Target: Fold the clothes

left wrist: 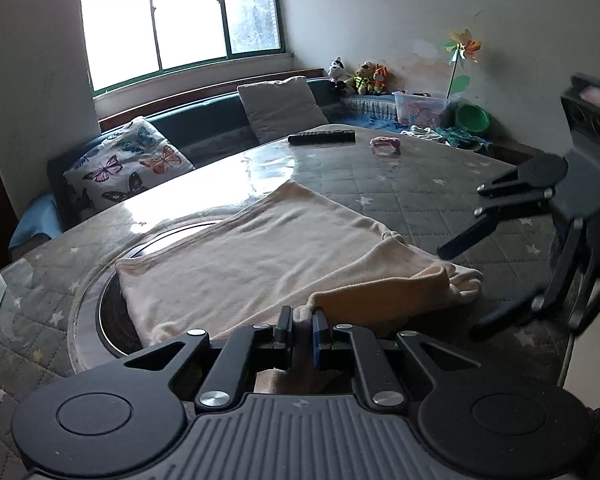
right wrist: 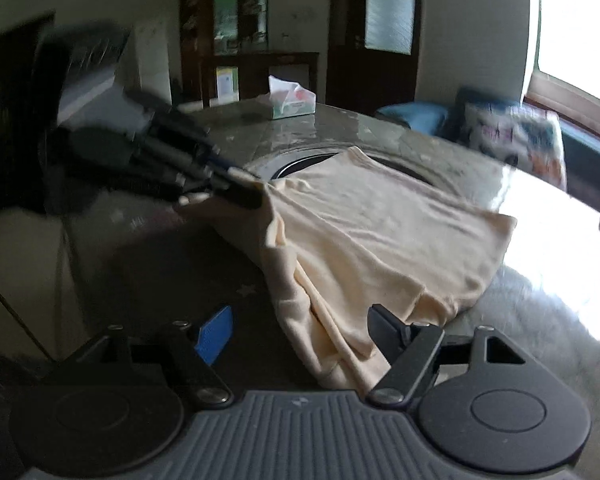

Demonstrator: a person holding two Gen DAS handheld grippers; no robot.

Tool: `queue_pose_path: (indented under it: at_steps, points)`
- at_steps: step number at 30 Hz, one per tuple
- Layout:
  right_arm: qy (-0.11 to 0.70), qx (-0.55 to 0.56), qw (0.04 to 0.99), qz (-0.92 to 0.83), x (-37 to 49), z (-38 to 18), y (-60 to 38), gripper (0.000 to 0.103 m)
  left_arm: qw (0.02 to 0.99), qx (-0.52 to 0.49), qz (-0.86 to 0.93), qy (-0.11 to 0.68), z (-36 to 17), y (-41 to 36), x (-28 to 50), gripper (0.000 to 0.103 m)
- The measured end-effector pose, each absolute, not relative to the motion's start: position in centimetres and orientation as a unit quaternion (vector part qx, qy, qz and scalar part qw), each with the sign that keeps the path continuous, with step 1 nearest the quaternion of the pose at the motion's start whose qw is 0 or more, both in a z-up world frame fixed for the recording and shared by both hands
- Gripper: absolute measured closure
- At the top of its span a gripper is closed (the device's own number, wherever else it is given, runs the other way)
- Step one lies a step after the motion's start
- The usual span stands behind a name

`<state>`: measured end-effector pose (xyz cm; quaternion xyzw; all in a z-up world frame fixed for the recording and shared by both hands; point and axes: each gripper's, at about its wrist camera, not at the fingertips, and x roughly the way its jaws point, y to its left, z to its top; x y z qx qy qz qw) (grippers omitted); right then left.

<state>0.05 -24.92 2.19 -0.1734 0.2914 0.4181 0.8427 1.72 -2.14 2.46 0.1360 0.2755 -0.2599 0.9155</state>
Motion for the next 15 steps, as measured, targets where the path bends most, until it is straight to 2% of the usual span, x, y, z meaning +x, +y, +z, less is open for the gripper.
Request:
queue_pose_path:
  at_steps: [2,4,5,7,12,15]
  points:
    - [0.283,-0.207,0.844,0.406,-0.2,1.5,-23.8,0.038,0.915,0.134,-0.259,0.278,2.5,-2.1,1.8,0.093]
    - [0.283,-0.233,0.844,0.392,-0.2,1.0,-23.0,0.062,0.915,0.131,-0.262,0.278,2.4,-1.9,1.6,0.093]
    - [0.287,-0.239,0.844,0.385,0.0,0.8,-22.8,0.067,0.914,0.131,-0.264,0.278,2.4,-1.9,1.4,0.093]
    - [0.298,-0.225,0.847,0.378,0.6,0.9,-22.8,0.086,0.913,0.132,-0.268,0.278,2.2,-1.8,0.9,0.091]
    - [0.331,-0.141,0.855,0.375,2.6,2.5,-24.0,0.093,0.914,0.133,-0.266,0.276,1.6,-0.9,-1.1,0.086]
    - [0.339,-0.105,0.857,0.374,3.7,3.5,-24.4,0.094,0.916,0.143,-0.257,0.273,1.2,-0.5,-2.5,0.070]
